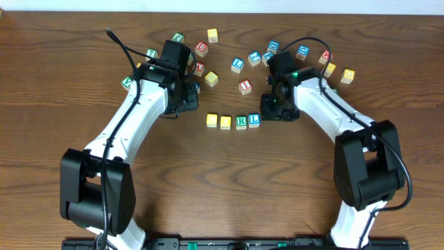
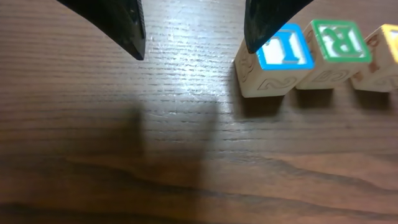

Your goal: Spell out CORL

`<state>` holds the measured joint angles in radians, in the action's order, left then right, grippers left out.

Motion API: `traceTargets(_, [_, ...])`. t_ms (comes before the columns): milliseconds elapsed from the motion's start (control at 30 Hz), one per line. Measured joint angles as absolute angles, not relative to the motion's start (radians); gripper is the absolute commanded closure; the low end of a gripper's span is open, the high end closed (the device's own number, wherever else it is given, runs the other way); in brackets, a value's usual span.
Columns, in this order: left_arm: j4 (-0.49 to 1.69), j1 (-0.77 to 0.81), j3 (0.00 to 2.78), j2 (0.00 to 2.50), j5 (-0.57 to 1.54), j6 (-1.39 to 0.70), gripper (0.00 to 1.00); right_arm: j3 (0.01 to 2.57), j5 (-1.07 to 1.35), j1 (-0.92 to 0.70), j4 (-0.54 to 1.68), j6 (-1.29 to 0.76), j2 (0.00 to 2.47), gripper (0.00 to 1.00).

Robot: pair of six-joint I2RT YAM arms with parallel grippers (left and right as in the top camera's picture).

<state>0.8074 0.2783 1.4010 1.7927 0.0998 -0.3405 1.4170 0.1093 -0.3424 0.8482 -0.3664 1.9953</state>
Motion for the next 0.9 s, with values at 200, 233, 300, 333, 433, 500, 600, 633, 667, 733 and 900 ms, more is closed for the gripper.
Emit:
traceTargets(200, [0.807,0.279,1.401,1.799,0.11,-0.34,0.6,1.417,0.113,-0.342,0.847,-0.374,2.016,0.55])
traceTargets(233, [0.807,0.279,1.401,1.804,0.111,-0.34,0.6,1.417,0.113,-0.342,0.847,-0.375,2.018,0.55])
traceTargets(300, [0.807,0.279,1.401,1.814,0.111,-0.34,0.6,1.416,0.115,-0.342,0.843,-0.375,2.022,0.55])
traceTargets(333, [0.807,0.279,1.401,1.823,0.114,-0.34,0.6,1.416,0.117,-0.342,0.842,-0.375,2.023,0.55])
traceTargets(433, [0.804,0.278,1.401,1.849,0.13,-0.336,0.61,1.416,0.121,-0.342,0.84,-0.375,2.023,0.55])
traceTargets(500, [0.799,0.279,1.401,1.866,0.147,-0.33,0.61,1.416,0.126,-0.342,0.84,-0.375,2.025,0.55])
traceTargets(600, [0.783,0.279,1.401,1.887,0.171,-0.317,0.65,1.416,0.135,-0.342,0.838,-0.375,2.032,0.55])
traceTargets(633, [0.781,0.278,1.401,1.894,0.179,-0.314,0.65,1.416,0.138,-0.343,0.837,-0.375,2.034,0.54])
traceTargets(667, [0.78,0.278,1.401,1.901,0.187,-0.308,0.66,1.416,0.14,-0.343,0.836,-0.375,2.036,0.55])
traceTargets(733, [0.779,0.278,1.401,1.911,0.209,-0.297,0.66,1.416,0.142,-0.345,0.834,-0.376,2.038,0.54])
traceTargets(900, [0.778,0.279,1.401,1.929,0.241,-0.283,0.66,1.416,0.143,-0.348,0.832,-0.382,2.038,0.54])
